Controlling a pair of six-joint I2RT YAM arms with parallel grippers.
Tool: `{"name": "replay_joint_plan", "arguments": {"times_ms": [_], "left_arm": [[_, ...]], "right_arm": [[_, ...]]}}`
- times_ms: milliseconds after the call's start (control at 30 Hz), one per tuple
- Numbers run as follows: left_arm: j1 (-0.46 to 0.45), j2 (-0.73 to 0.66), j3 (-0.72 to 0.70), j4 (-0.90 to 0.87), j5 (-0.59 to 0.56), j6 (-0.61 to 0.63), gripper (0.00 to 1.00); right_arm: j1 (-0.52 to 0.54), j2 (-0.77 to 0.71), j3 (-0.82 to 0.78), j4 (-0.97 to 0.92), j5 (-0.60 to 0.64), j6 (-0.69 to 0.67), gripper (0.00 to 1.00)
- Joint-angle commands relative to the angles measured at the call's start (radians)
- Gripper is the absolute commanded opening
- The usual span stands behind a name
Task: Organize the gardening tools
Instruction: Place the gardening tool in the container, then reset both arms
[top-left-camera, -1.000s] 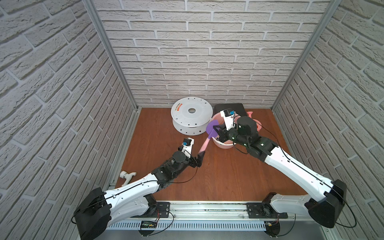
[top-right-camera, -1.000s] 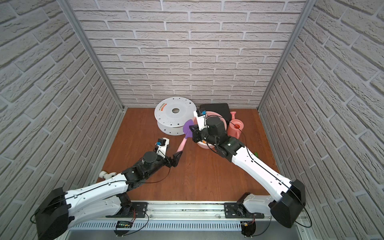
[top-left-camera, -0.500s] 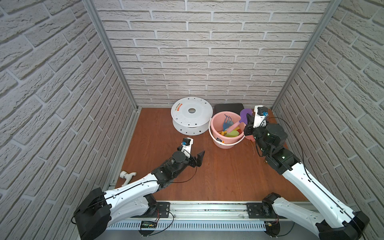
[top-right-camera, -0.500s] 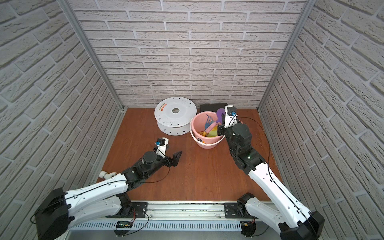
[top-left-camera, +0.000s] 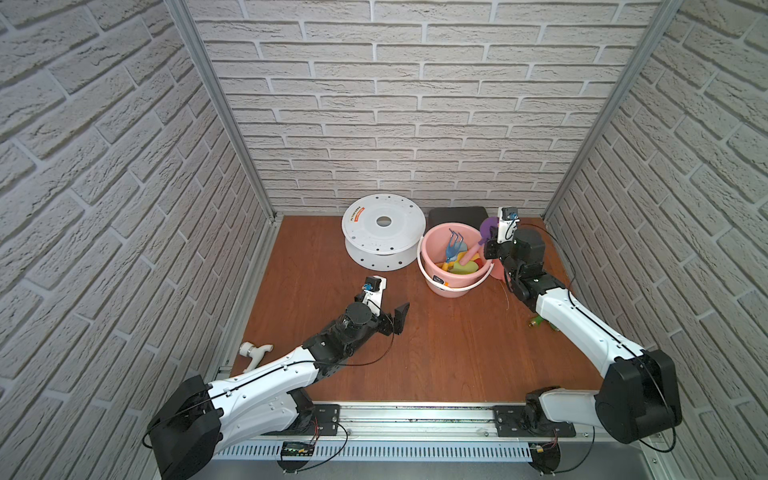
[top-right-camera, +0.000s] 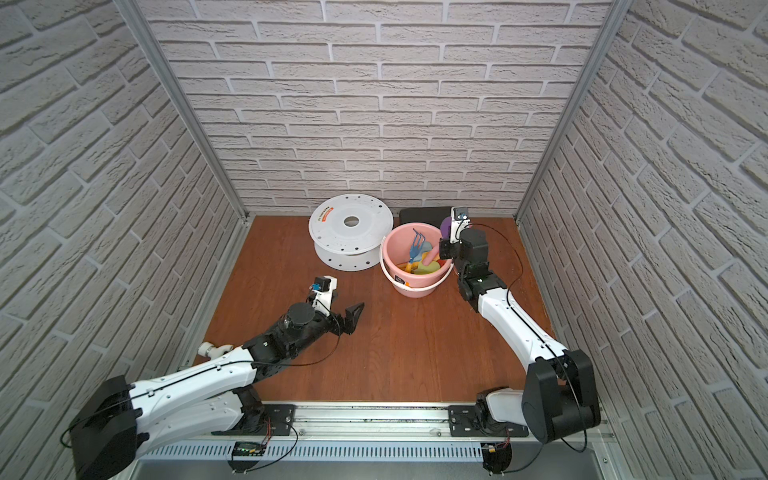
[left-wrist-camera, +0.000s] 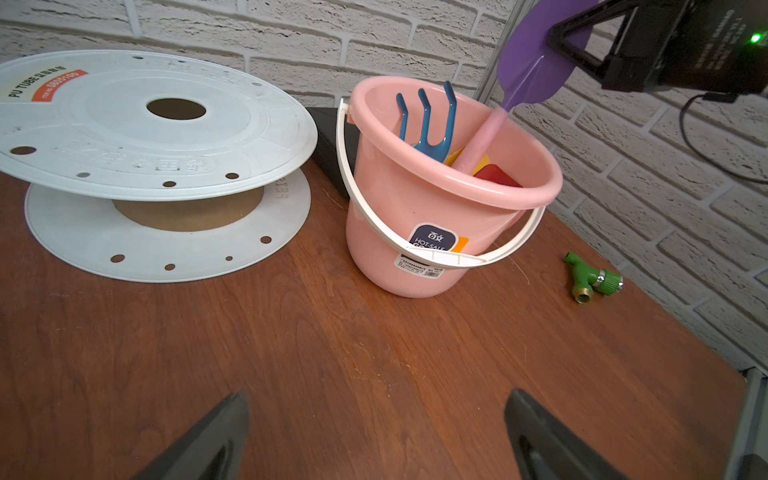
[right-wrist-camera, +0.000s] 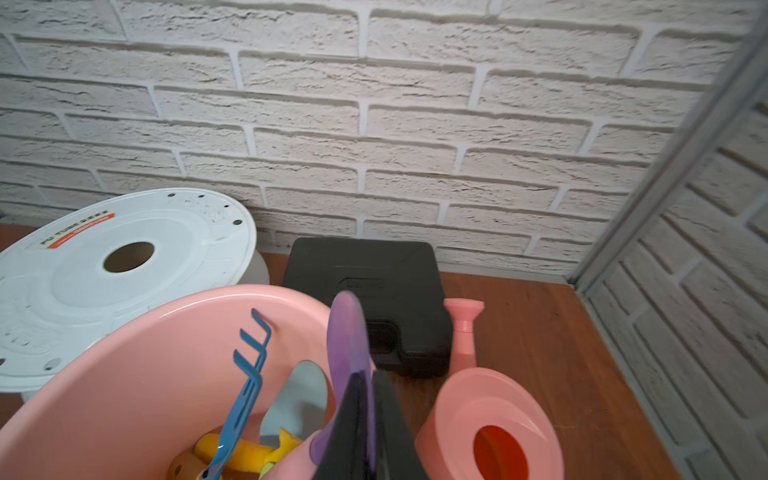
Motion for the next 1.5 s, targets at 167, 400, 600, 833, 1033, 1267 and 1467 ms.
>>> {"name": "replay_joint_plan", "arguments": {"times_ms": [167,400,600,833,1033,1267,1467], "left_arm": [[0.009,-0.014,0.012,0.007,0.005,-0.001,0.98],[0.012,-0.009,0.013,0.005,-0.001,-0.006,0.99],[0.017,0.001,0.013,0.002,-0.015,-0.017,0.98],[0.029,0.011,0.024,-0.043,-0.079,-0.037,0.99],[0.073,0.005,0.049,-0.156,-0.323,-0.049,0.98],[0.204,0.026,0.059,-0.290,-0.563,-0.181,0.99],[0.235,0.084,0.086,-0.313,-0.713,-0.139,0.99]], "right_arm": [[-0.017,0.082,0.043,0.019,-0.186,0.030,0.30],[-0.017,0.002,0.052,-0.016,-0.184,0.061,0.54],[-0.017,-0.092,0.030,-0.023,-0.196,0.116,0.65],[-0.016,-0.195,-0.034,-0.032,-0.227,0.215,1.00],[-0.016,-0.295,-0.146,-0.015,-0.240,0.273,1.00],[-0.016,-0.444,-0.414,0.181,-0.144,0.175,1.00],[-0.017,-0.480,-0.617,0.280,0.070,0.066,1.00]]}}
